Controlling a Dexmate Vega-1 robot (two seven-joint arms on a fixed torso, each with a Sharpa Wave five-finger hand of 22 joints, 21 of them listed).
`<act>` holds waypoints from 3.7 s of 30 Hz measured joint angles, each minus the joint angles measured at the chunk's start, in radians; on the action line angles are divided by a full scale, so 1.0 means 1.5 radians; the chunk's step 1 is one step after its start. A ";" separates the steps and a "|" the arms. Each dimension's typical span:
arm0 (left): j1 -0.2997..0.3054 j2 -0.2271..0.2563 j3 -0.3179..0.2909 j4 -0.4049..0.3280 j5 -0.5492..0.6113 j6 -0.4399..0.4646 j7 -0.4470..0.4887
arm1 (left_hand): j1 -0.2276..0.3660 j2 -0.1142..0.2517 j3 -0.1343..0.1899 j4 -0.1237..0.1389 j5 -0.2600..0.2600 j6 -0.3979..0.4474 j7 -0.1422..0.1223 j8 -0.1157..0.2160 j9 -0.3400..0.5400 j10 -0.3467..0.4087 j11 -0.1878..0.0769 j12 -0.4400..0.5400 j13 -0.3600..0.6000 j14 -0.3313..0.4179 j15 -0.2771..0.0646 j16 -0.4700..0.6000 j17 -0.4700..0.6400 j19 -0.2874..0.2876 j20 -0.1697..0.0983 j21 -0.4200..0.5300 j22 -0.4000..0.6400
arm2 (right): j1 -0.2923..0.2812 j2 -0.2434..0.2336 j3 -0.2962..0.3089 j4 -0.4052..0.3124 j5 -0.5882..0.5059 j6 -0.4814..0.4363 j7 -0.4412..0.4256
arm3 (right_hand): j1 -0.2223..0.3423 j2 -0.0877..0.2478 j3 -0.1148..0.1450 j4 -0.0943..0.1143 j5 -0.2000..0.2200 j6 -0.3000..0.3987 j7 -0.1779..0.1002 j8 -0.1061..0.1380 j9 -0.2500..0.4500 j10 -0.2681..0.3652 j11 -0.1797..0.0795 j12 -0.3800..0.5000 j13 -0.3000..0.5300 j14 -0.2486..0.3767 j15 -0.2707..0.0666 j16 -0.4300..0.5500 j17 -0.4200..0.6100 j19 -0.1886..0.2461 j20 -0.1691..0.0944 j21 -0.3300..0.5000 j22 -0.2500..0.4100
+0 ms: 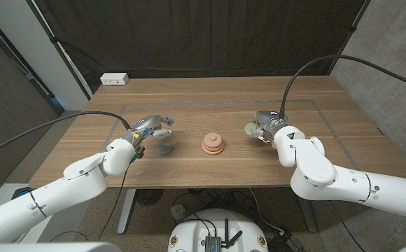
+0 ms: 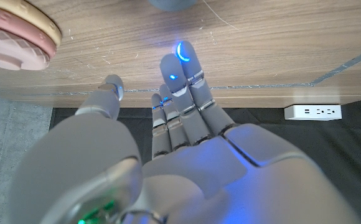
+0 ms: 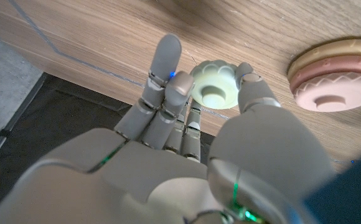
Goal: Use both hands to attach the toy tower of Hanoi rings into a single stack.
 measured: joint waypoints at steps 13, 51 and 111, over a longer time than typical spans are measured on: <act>-0.005 -0.001 0.003 0.002 0.006 -0.006 0.000 | -0.003 -0.003 0.003 0.003 0.000 0.005 -0.005 0.000 0.000 0.003 -0.003 0.000 0.002 0.000 0.000 0.000 -0.001 0.000 0.000 0.000 0.000 | -0.047 0.009 0.066 0.005 -0.027 0.088 0.023 | 0.000 0.000 0.006 -0.006 0.002 0.000 0.000 -0.001 0.000 0.000 0.000 -0.003 0.002 0.000 0.000 0.005 0.001 0.006 -0.001 -0.003 0.000; 0.015 -0.001 -0.003 -0.002 0.032 0.007 0.027 | -0.005 -0.005 0.012 -0.001 0.000 0.005 -0.005 0.000 0.000 0.003 -0.003 0.000 0.002 0.005 -0.003 0.000 0.000 0.004 -0.004 0.002 0.000 | -0.138 0.096 0.237 0.051 -0.087 0.371 0.124 | 0.000 0.000 0.008 -0.008 0.000 0.004 0.004 -0.004 0.000 0.000 0.000 -0.015 0.009 0.000 0.000 0.021 -0.001 0.011 -0.004 -0.003 0.002; 0.054 -0.001 -0.030 0.024 0.033 -0.011 0.068 | -0.005 -0.005 0.019 0.003 0.000 0.005 -0.006 0.000 0.000 0.007 -0.007 -0.005 0.005 0.010 -0.003 0.004 -0.002 0.004 -0.004 0.012 0.000 | -0.123 0.205 0.242 0.132 -0.140 0.460 0.211 | 0.000 0.000 0.011 -0.011 -0.002 0.007 0.007 -0.014 0.000 0.000 0.000 -0.028 0.018 0.000 0.000 0.034 -0.004 0.014 -0.007 -0.008 0.001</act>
